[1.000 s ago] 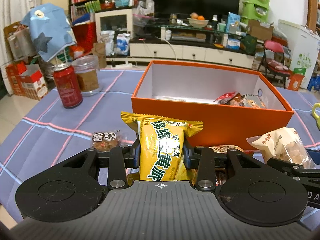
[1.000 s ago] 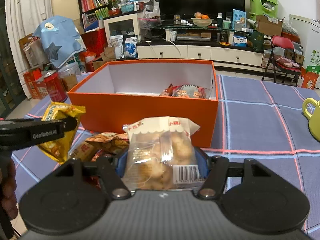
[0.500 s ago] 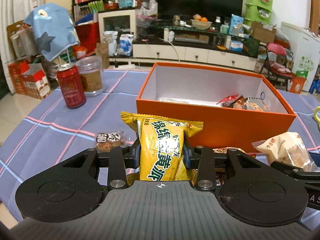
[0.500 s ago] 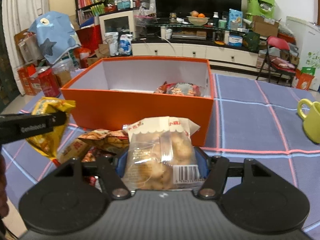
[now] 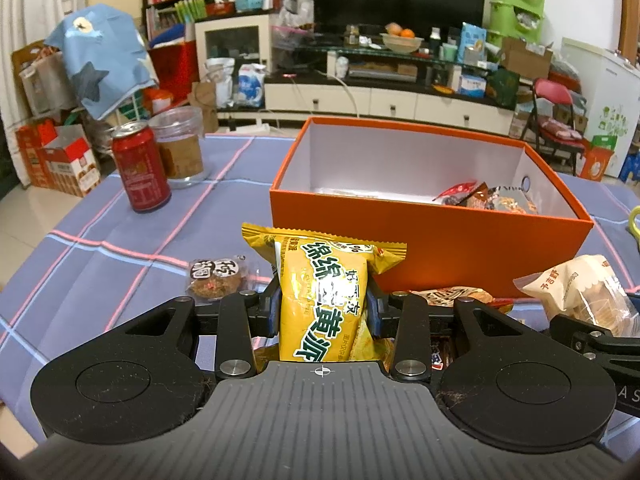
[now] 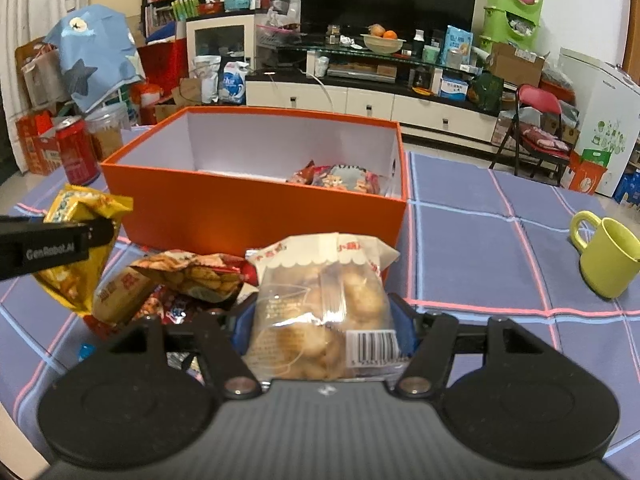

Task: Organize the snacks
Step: 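Lift yellow chip bag and clear bread bag toward the orange box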

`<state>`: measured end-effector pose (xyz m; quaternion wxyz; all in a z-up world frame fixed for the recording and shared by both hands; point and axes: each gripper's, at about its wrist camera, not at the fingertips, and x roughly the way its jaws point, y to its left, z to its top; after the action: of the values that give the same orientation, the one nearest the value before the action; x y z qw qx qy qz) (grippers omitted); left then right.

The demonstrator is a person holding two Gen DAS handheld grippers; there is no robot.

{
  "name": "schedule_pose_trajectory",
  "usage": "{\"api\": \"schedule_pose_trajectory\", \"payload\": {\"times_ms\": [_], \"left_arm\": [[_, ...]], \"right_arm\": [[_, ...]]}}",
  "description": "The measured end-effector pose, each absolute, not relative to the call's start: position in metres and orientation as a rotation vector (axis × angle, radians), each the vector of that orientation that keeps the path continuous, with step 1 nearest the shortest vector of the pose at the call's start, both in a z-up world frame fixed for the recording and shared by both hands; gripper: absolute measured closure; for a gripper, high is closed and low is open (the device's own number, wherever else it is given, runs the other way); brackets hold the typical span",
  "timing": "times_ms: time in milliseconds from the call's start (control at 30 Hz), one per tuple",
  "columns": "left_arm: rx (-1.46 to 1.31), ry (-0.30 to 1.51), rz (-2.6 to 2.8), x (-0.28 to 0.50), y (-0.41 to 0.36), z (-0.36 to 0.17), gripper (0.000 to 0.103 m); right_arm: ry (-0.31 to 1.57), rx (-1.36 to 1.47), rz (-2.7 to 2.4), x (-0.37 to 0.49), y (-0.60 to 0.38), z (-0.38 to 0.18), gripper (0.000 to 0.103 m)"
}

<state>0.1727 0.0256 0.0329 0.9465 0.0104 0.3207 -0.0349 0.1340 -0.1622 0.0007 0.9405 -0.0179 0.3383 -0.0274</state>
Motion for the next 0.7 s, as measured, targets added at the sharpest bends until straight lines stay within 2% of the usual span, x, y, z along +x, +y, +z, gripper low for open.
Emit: {"api": "schedule_pose_trajectory", "payload": {"times_ms": [333,533,700], "left_arm": [[0.027,0.638,-0.081,0.167,0.027,0.036,0.094],[0.002,0.576,-0.143,0.143,0.034,0.060,0.094],[-0.033,0.546,-0.161,0.160,0.033,0.083,0.094]], "right_arm": [[0.680,-0.048,-0.038,0.129,-0.159,0.001,0.037],[0.634,-0.044,0.046,0.107,-0.151,0.018,0.037],[0.562,-0.037,0.062,0.105,-0.149,0.039,0.037]]}}
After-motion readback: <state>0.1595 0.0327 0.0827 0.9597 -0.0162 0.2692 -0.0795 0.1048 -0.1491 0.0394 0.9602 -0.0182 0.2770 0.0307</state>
